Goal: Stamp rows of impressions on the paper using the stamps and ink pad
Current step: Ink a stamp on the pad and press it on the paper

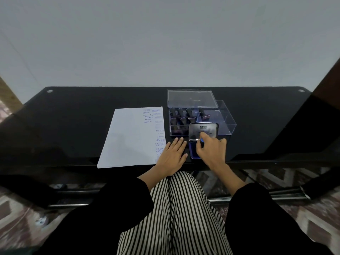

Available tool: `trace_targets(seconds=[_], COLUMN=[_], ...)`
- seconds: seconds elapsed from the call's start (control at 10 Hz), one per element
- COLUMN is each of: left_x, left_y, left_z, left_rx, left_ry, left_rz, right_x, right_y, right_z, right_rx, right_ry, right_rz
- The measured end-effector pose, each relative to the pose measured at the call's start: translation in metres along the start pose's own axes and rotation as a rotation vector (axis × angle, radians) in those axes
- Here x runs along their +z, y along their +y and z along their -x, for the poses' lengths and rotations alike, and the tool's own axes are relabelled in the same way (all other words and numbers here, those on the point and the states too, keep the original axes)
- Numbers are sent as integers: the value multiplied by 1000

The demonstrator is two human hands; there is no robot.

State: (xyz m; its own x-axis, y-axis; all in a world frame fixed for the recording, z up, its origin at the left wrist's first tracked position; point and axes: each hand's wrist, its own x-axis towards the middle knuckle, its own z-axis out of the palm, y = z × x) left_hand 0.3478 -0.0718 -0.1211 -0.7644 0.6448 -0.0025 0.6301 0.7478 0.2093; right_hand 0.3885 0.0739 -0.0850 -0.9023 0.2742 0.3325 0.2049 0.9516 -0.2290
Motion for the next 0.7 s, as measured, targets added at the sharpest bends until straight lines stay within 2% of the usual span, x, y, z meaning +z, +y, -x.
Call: trace_targets(seconds=[0.3, 0.7], left_x=[2, 1], left_y=[0, 0], left_z=[0, 0], left_rx=[-3, -1], left_ry=[-12, -12], left_rz=[-8, 10], right_x=[17, 13], right_y=[6, 3], right_z=[2, 4], right_rx=[-35, -30], right_ry=[133, 169], right_rz=[-16, 28])
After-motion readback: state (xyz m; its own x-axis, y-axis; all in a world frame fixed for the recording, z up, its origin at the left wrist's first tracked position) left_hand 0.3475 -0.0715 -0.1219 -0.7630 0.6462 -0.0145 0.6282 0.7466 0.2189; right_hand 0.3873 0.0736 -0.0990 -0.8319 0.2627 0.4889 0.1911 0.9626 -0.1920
